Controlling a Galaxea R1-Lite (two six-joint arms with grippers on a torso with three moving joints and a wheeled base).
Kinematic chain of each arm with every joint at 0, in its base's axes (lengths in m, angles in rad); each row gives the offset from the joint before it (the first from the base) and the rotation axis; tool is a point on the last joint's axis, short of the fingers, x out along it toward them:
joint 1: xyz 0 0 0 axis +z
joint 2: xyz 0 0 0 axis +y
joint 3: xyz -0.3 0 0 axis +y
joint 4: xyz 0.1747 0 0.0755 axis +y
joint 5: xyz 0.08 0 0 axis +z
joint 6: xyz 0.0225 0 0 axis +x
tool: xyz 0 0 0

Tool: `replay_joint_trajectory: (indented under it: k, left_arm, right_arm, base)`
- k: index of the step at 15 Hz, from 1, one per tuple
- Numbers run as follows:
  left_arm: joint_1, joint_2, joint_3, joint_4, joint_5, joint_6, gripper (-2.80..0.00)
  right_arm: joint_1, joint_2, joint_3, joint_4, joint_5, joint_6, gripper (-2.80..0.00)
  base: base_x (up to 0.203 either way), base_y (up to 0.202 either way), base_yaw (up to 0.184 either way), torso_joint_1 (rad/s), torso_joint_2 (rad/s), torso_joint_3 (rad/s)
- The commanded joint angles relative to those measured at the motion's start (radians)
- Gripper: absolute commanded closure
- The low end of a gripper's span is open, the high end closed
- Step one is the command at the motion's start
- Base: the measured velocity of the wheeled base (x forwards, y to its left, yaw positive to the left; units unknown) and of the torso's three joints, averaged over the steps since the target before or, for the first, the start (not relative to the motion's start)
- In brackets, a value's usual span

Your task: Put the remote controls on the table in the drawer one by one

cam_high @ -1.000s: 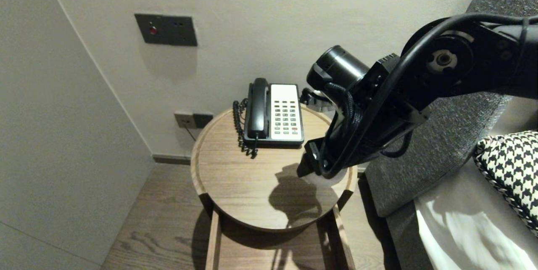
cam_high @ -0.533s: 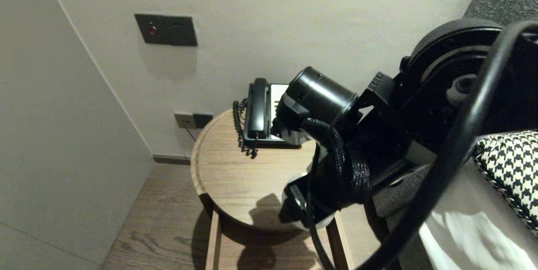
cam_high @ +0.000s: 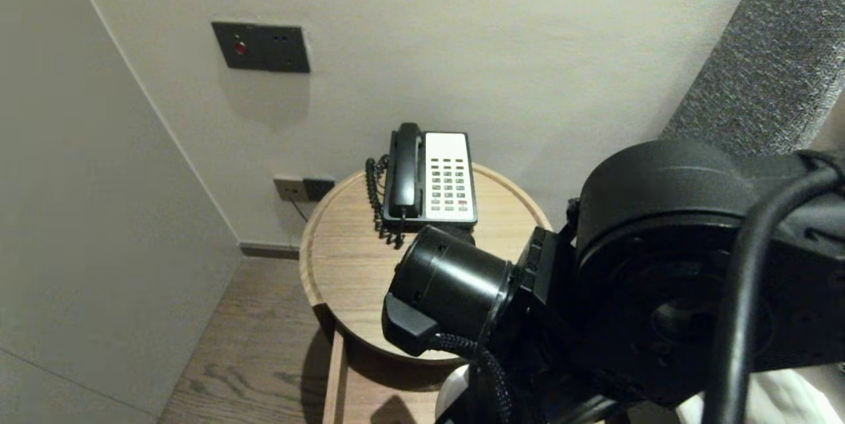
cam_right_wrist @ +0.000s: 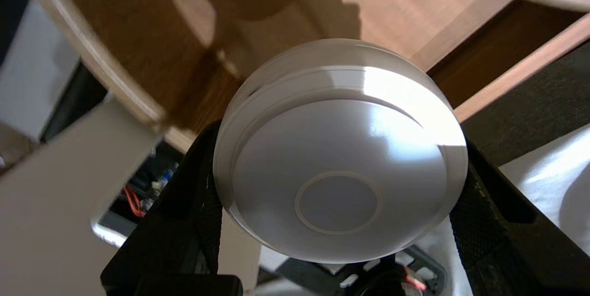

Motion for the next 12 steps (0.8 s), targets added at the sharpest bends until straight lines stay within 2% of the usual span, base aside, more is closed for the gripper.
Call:
replay_joint_trajectory:
  k: [1,12]
  left_arm:
    - [0.0,0.0,0.0,0.0,0.0,-0.001,0.0]
    - [0.0,0.0,0.0,0.0,0.0,0.001,0.0]
  right_arm:
    - [0.029,0.018,0.015,0.006,0.001,0.012,0.0]
    - [0.059,0.117,-0.003,-0.01,0.023,0.025,0.0]
  base:
    - [0.0,0.0,0.0,0.0,0.0,0.0]
    - [0.0,0.0,0.0,0.0,0.0,0.0]
